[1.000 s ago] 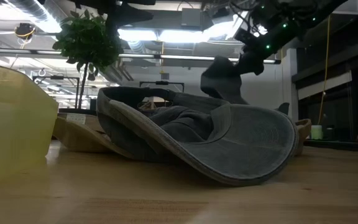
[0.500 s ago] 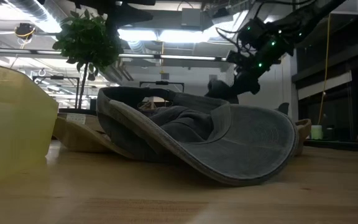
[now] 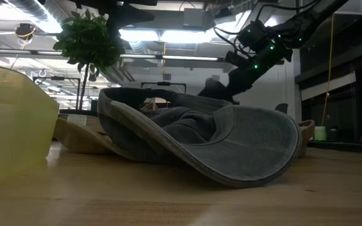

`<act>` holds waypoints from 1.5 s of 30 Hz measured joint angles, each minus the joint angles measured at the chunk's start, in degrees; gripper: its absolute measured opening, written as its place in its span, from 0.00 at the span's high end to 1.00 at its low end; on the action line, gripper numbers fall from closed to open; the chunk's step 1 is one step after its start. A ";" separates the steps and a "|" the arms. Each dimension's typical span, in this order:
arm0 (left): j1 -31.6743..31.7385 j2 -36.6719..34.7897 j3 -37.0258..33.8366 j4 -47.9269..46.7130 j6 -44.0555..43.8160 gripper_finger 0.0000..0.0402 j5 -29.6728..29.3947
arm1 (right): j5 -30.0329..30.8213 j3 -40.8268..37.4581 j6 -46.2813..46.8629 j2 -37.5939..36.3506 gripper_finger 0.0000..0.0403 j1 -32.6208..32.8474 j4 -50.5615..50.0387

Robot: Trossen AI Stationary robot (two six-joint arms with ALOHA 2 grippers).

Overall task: Pick & Place hat
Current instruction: Put the right gray cap into the blue bin, then put the bottom gray cap into the blue bin

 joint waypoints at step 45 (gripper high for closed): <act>0.00 -0.02 0.00 0.17 -11.14 0.59 -4.00 | -28.12 22.84 14.94 -0.35 0.30 12.40 -37.74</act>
